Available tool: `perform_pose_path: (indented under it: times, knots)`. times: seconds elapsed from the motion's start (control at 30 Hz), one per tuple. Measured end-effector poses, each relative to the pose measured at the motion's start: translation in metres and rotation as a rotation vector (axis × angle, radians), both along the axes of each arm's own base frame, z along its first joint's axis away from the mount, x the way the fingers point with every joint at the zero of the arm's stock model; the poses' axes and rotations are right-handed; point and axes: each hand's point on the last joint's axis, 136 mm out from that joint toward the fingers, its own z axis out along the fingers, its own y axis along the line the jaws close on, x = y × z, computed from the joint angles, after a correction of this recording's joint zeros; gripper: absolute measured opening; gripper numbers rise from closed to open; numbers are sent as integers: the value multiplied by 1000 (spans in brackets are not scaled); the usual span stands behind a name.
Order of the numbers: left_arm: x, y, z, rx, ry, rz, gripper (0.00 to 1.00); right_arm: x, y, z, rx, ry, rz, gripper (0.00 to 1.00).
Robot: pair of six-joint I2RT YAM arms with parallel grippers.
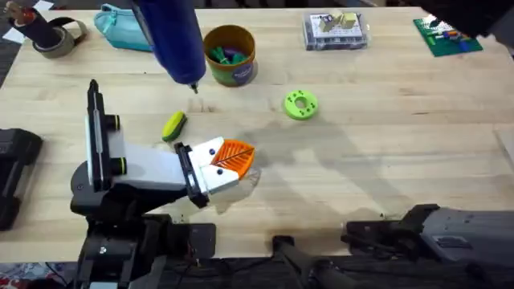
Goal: Pick up the gripper from the table and insert it into the empty holder that is missing its gripper. Then pick up a screw, insert it into the mounting hole, and use the screwdriver to tighten it. Finally, clean up the table by picking up the vegetable and placing it into the bucket.
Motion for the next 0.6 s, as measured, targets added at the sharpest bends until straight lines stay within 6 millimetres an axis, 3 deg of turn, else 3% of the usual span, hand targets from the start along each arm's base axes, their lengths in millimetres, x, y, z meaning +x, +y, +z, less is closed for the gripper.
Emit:
perform_pose_path:
  times: [0.6]
  knots:
    - [0, 0, 0, 0, 0, 0, 4, -1, 8, -35, -34, 8, 14, 23]
